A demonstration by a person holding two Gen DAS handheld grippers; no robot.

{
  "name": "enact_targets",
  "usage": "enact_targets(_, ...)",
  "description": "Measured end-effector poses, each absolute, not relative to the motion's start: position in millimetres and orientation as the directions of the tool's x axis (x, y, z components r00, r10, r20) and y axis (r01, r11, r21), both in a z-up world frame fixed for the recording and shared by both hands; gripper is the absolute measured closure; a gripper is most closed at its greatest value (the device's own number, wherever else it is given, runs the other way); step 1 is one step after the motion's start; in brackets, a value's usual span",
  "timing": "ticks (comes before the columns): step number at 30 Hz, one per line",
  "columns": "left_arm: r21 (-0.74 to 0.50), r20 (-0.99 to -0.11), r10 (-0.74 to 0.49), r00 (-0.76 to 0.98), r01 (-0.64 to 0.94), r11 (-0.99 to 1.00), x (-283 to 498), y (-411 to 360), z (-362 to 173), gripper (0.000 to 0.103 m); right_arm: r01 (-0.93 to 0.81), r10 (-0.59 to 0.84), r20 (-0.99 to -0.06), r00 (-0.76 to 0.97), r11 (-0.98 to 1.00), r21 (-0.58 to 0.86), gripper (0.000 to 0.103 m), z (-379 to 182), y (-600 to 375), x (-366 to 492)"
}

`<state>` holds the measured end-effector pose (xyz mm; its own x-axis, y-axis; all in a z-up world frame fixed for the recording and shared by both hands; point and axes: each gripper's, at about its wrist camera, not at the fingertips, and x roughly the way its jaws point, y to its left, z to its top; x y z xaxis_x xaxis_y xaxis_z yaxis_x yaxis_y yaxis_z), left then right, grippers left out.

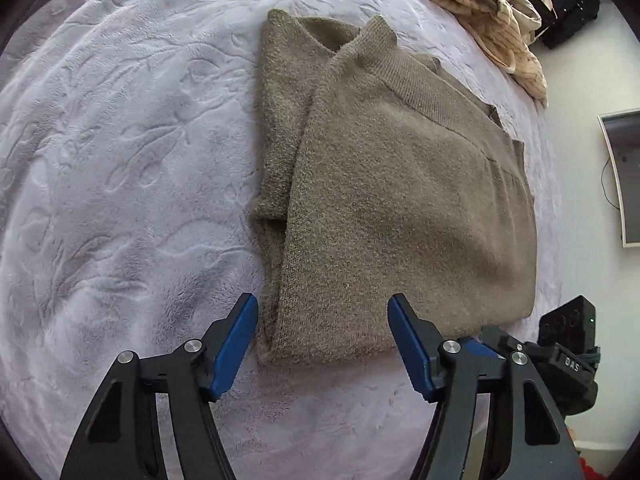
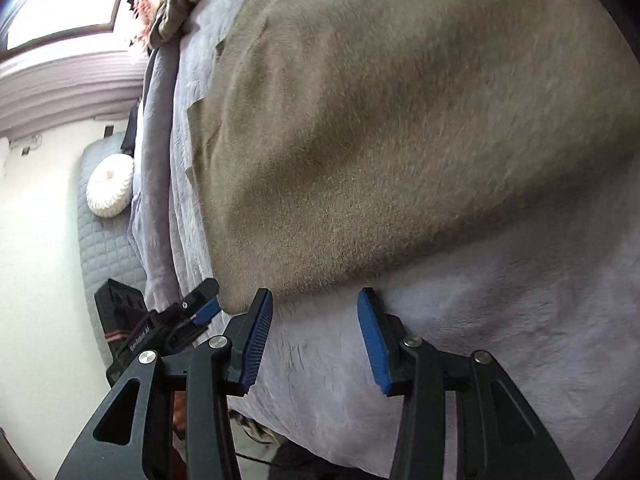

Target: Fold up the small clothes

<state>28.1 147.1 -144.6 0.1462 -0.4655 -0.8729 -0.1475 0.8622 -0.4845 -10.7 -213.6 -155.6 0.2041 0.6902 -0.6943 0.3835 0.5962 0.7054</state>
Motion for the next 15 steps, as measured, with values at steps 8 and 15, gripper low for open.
enact_targets(8, -0.551, -0.832, -0.539, 0.132, -0.073, 0.831, 35.0, 153.1, -139.6, 0.095, 0.440, 0.695, -0.654, 0.299, 0.508, 0.741, 0.095, -155.1, -209.4, -4.0)
enact_targets(15, -0.481, -0.875, -0.477, 0.078, -0.056, 0.875, 10.7, 160.8, -166.5, 0.095, 0.365, 0.632, -0.746, 0.210, 0.657, 0.659, 0.095, -151.1, -198.4, -7.6)
